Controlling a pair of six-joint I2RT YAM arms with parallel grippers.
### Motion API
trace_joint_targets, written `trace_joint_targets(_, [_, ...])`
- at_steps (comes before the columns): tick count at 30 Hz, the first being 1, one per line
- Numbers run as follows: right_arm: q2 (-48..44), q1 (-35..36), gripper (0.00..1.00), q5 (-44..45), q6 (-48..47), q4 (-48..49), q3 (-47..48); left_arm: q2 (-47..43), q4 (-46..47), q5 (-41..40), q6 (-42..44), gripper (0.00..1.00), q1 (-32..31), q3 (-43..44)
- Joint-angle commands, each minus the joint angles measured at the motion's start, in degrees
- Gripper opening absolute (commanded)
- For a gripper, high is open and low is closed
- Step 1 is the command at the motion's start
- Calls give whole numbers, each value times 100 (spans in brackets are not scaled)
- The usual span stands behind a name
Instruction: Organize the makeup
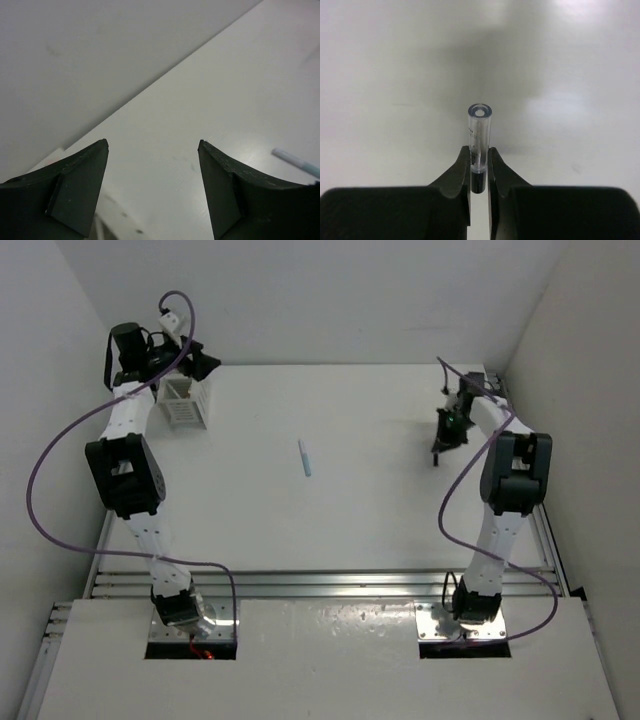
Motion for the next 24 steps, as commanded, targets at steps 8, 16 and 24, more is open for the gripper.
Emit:
trace_joint_targets(8, [-883, 2807, 0, -3157, 589, 6301, 270, -826, -315, 2365, -758, 81, -1425, -66])
trace_joint_targets(16, [-153, 3309, 0, -3713, 1628, 7815, 879, -1213, -315, 2366, -1068, 77, -1786, -707])
trace_joint_targets(24, [-565, 3397, 0, -3828, 1365, 7894, 98, -1354, -263, 2252, -1401, 64, -1786, -910])
